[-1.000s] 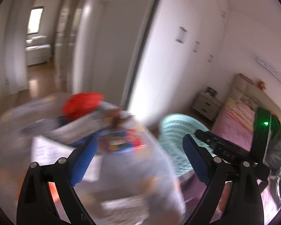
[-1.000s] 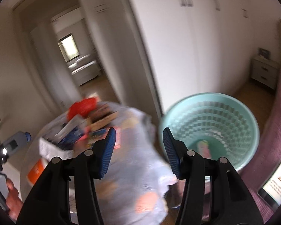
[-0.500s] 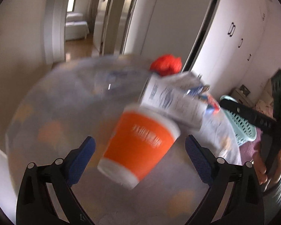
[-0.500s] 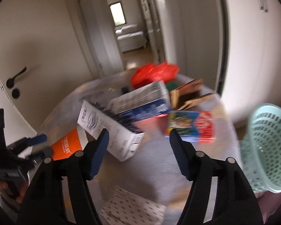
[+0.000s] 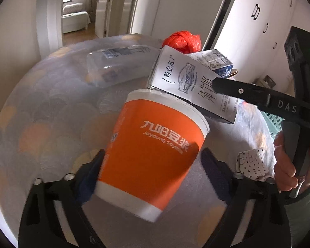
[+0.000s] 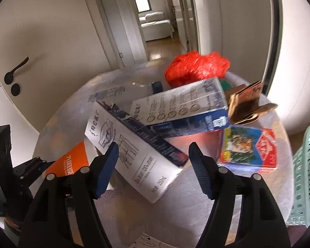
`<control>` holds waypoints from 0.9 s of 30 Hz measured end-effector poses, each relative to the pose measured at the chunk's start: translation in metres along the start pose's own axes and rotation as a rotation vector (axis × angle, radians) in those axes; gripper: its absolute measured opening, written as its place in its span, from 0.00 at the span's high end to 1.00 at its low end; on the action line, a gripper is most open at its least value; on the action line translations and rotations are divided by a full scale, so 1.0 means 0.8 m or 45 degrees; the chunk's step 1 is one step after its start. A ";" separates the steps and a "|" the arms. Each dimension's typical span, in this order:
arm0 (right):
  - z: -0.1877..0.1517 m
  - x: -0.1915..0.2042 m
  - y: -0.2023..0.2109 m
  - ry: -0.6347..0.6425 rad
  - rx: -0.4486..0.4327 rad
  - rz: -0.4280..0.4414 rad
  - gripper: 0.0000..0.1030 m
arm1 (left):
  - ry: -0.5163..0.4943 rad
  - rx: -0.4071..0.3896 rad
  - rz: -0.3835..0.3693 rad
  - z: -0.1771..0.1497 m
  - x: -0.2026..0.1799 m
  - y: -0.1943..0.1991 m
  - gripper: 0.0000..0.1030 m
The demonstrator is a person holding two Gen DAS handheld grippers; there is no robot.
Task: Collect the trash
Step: 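Grasp the orange Joyoung cup with the left tool while the right tool grasps the white milk carton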
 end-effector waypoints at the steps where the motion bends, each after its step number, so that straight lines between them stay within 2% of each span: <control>1: -0.002 0.002 -0.001 -0.002 0.008 0.015 0.35 | 0.007 0.006 -0.014 -0.003 0.000 0.000 0.23; 5: -0.007 0.021 -0.004 0.019 0.035 0.064 0.35 | 0.026 0.011 -0.050 -0.010 0.001 0.009 0.31; 11: -0.022 0.047 0.000 0.010 0.082 0.132 0.36 | 0.095 -0.035 -0.011 -0.018 0.023 0.037 0.31; 14: -0.037 0.062 -0.002 -0.036 0.142 0.244 0.36 | 0.134 -0.076 0.009 -0.023 0.044 0.057 0.31; 16: -0.044 0.072 -0.002 -0.038 0.158 0.266 0.35 | 0.155 -0.099 0.026 -0.024 0.055 0.067 0.31; 21: -0.046 0.082 0.001 0.063 0.127 0.140 0.31 | 0.196 -0.138 0.041 -0.019 0.074 0.080 0.31; 24: -0.043 0.084 -0.010 0.075 0.146 0.100 0.31 | 0.204 -0.155 0.029 -0.014 0.074 0.084 0.31; 27: -0.042 0.084 -0.022 0.094 0.163 0.015 0.33 | 0.188 -0.163 0.027 -0.013 0.069 0.085 0.31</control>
Point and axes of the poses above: each gripper's, at about its wrist camera, not at the fingertips, and y roughly against the way its jaws point, x to its left, z to its top, the point moved 9 cm from there along -y, roughly the way its jaws point, and after that the axes turned 9 degrees about y, right-handed, at the moved point
